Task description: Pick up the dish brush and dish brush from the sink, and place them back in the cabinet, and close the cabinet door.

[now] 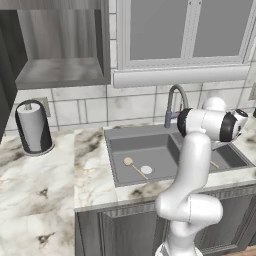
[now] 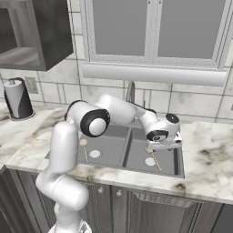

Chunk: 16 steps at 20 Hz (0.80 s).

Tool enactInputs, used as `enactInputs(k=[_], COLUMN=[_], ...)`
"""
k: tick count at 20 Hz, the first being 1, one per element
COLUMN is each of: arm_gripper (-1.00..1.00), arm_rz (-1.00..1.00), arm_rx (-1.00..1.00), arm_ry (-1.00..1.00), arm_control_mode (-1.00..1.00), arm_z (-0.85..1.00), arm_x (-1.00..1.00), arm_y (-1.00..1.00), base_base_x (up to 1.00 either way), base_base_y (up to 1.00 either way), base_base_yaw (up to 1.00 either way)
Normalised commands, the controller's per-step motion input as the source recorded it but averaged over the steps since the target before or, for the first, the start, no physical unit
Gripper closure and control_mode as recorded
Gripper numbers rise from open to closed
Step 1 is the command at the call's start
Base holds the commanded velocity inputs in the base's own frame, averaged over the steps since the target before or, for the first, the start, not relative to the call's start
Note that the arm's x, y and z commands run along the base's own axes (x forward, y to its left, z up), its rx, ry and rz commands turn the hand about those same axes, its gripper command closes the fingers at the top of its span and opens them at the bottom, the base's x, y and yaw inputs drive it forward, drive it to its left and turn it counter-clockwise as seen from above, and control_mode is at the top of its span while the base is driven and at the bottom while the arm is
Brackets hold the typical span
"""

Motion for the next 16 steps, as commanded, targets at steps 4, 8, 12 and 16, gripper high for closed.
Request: enactInputs(k=[4,8,12,16], arm_gripper=[-1.00,-1.00,-1.00,-1.00], arm_rz=[0.00,0.00,0.00,0.00], arm_rx=[0.00,0.00,0.00,0.00], arm_ry=[0.06,0.06,0.03,0.00], arm_control_mode=[-1.00,-1.00,-1.00,-1.00], arm_z=[-0.21,-0.25,-0.23,-0.08], arm_x=[0.00,0.01,0.02,0.00], arm_y=[0.00,0.04,0.04,0.01], base_base_x=[0.00,0.00,0.00,0.00], base_base_y=[0.00,0.00,0.00,0.00], base_base_yaw=[0.00,0.00,0.00,0.00])
